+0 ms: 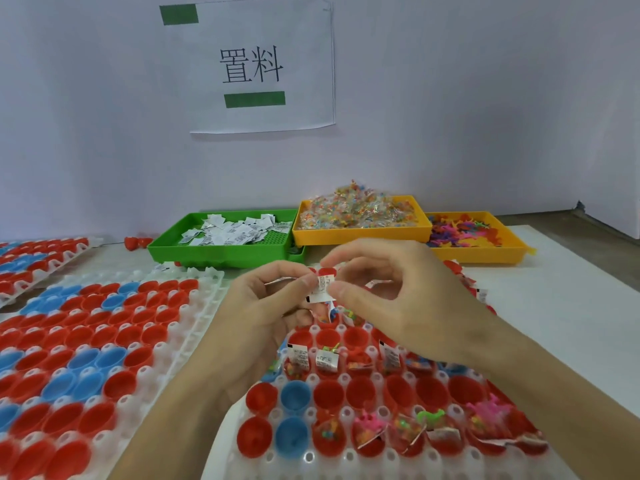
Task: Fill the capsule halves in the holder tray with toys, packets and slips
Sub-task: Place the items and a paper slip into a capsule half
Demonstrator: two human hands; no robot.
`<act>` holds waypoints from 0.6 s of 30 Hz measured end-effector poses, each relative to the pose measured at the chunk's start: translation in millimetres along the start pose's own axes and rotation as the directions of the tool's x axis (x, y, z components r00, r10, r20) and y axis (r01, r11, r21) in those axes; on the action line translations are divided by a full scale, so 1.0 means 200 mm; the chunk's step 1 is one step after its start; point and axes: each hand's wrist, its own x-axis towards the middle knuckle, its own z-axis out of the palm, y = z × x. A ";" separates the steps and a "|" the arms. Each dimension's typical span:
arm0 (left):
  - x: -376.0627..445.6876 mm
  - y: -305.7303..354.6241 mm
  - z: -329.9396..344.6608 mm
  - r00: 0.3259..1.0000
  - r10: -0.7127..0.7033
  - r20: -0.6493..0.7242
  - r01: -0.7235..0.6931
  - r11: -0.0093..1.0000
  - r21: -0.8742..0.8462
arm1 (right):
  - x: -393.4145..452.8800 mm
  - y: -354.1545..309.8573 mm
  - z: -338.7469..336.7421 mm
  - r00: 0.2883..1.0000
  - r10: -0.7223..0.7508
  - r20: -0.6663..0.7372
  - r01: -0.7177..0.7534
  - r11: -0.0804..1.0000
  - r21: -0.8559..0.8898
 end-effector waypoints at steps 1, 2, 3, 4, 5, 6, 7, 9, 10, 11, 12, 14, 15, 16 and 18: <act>0.00 0.00 0.00 1.000 0.008 -0.004 -0.008 1.000 -0.001 | 0.00 0.00 0.01 1.000 0.024 -0.020 -0.024 1.000 -0.018; 0.00 0.00 0.01 1.000 0.016 -0.006 -0.016 1.000 0.003 | 0.01 0.00 0.02 0.998 0.042 -0.039 -0.042 0.999 -0.022; -0.01 0.00 0.01 1.000 0.024 -0.006 -0.024 1.000 0.011 | 0.01 0.00 0.04 0.997 0.051 -0.063 -0.052 0.999 -0.011; -0.01 0.00 0.01 1.000 0.029 -0.003 -0.029 0.999 0.020 | 0.01 -0.01 0.05 0.994 0.053 -0.093 -0.052 0.999 0.008; -0.01 0.00 0.01 0.999 0.035 0.001 -0.035 0.999 0.033 | 0.02 -0.01 0.06 0.990 0.053 -0.129 -0.051 0.998 0.021; 0.00 0.00 0.01 0.999 0.041 0.008 -0.041 0.998 0.049 | 0.02 0.00 0.06 0.985 0.056 -0.161 -0.051 0.998 0.034; 0.00 0.00 0.01 0.999 0.047 0.017 -0.049 0.996 0.071 | 0.02 0.00 0.06 0.982 0.056 -0.178 -0.050 0.998 0.040; 0.00 0.01 0.00 0.998 0.056 0.041 -0.060 0.991 0.116 | 0.02 0.00 0.07 0.980 0.054 -0.192 -0.047 0.998 0.042; -0.01 0.01 0.00 0.997 0.061 0.051 -0.067 0.988 0.136 | 0.01 0.00 0.07 0.980 0.062 -0.187 -0.056 0.998 0.039; -0.01 0.02 -0.01 0.996 0.078 0.048 -0.085 0.985 0.152 | 0.01 0.00 0.07 0.982 0.070 -0.177 -0.064 0.997 0.042; -0.01 0.02 -0.01 0.994 0.109 0.013 -0.109 0.982 0.156 | 0.02 0.00 0.06 0.983 0.077 -0.167 -0.069 0.996 0.051; 0.00 0.02 -0.03 0.974 0.181 -0.138 -0.161 0.977 0.143 | 0.01 -0.02 0.04 0.992 0.075 -0.103 -0.069 0.996 0.061; 0.01 0.02 -0.05 0.955 0.203 -0.218 -0.177 0.975 0.135 | 0.01 -0.03 0.03 0.998 0.060 -0.035 -0.058 0.997 0.055; 0.02 0.03 -0.07 0.937 0.210 -0.279 -0.180 0.975 0.128 | 0.00 -0.04 0.02 0.998 0.039 0.050 -0.041 0.998 0.046; 0.02 0.03 -0.10 0.908 0.208 -0.363 -0.172 0.977 0.129 | -0.02 -0.06 0.02 0.974 0.003 0.226 0.000 1.000 -0.012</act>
